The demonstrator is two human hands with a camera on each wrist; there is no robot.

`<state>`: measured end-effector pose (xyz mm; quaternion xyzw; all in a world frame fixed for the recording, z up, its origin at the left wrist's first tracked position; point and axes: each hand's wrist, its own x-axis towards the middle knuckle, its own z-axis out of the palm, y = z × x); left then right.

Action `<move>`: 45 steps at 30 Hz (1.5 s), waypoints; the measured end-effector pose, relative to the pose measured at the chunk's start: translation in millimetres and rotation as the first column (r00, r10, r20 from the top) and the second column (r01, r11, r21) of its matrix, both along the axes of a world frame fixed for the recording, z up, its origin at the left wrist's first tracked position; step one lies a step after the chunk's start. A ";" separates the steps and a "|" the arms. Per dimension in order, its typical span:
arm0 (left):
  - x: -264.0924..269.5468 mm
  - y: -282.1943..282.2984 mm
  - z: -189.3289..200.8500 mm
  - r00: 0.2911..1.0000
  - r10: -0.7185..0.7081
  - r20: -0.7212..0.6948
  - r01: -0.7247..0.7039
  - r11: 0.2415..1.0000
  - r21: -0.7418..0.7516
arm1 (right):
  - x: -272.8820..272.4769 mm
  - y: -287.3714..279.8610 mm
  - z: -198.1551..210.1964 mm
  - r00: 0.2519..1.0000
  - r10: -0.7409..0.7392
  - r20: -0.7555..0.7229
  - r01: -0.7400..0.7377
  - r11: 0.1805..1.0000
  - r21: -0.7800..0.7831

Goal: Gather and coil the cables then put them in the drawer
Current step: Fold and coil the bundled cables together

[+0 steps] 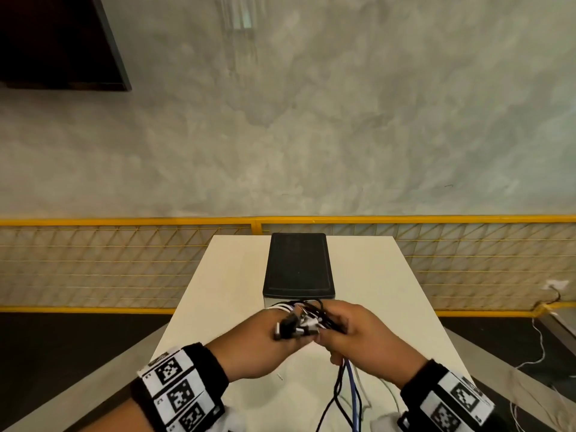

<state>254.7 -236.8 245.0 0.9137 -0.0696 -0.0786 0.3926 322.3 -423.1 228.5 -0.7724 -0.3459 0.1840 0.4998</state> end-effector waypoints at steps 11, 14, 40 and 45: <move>18.7 -31.8 2.6 0.887 0.277 -0.368 -0.445 0.308 -0.841 | -39.6 32.4 -0.7 0.899 -0.121 0.421 0.127 0.992 0.013; 20.0 -33.9 4.7 0.906 0.203 -0.371 -0.409 0.206 -0.889 | -45.7 29.7 -2.4 0.916 -0.193 0.352 0.158 0.979 0.125; -3.8 0.4 -2.7 0.912 -0.228 -0.341 -0.310 0.160 -0.937 | -4.2 -21.2 -21.3 0.978 0.094 -0.184 -0.155 0.923 -0.351; -10.2 0.0 -0.6 0.872 -0.278 -0.403 -0.281 0.391 -0.876 | 3.8 -5.7 -14.5 0.994 0.093 -0.063 -0.111 0.901 -0.420</move>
